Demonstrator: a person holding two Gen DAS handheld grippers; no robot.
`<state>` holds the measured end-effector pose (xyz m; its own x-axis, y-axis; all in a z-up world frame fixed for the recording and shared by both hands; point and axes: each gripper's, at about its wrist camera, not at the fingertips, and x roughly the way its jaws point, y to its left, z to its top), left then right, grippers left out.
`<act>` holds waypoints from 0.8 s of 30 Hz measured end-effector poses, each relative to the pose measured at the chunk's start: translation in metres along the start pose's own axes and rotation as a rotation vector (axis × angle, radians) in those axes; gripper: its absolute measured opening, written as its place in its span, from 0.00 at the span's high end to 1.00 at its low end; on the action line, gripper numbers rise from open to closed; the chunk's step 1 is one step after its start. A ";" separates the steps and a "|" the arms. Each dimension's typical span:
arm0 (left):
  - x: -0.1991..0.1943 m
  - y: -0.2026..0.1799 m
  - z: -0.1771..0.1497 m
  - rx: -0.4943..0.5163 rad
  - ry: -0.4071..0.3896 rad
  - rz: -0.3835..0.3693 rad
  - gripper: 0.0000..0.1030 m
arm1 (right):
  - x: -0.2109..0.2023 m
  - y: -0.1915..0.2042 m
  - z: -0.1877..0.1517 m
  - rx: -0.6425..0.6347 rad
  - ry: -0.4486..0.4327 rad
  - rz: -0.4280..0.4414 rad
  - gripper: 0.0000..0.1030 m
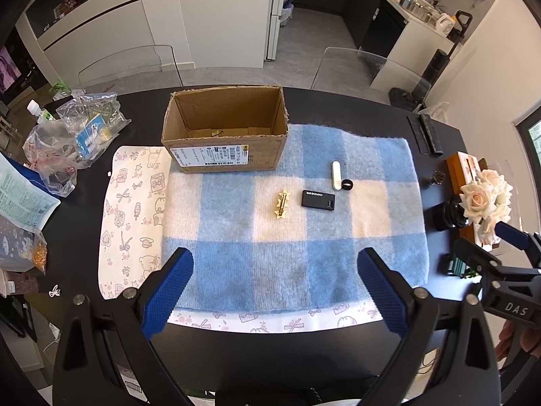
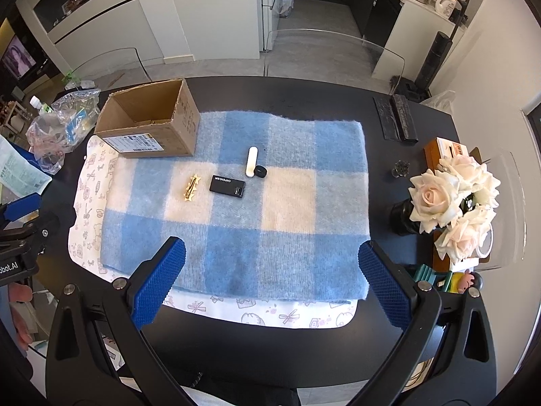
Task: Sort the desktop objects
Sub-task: 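Grasp the gold star hair clip with the left gripper while the right approaches the black hair tie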
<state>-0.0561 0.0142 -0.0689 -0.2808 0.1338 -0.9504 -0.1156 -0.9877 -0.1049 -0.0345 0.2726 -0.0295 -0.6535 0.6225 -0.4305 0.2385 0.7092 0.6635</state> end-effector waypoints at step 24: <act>0.169 -0.004 0.023 0.000 0.121 0.022 0.06 | 0.167 -0.007 0.039 -0.052 0.087 0.018 0.00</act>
<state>-0.1249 0.0430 -0.2223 -0.1665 0.1017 -0.9808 -0.1110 -0.9903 -0.0838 -0.1174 0.3846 -0.1300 -0.7097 0.6023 -0.3654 0.2143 0.6787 0.7025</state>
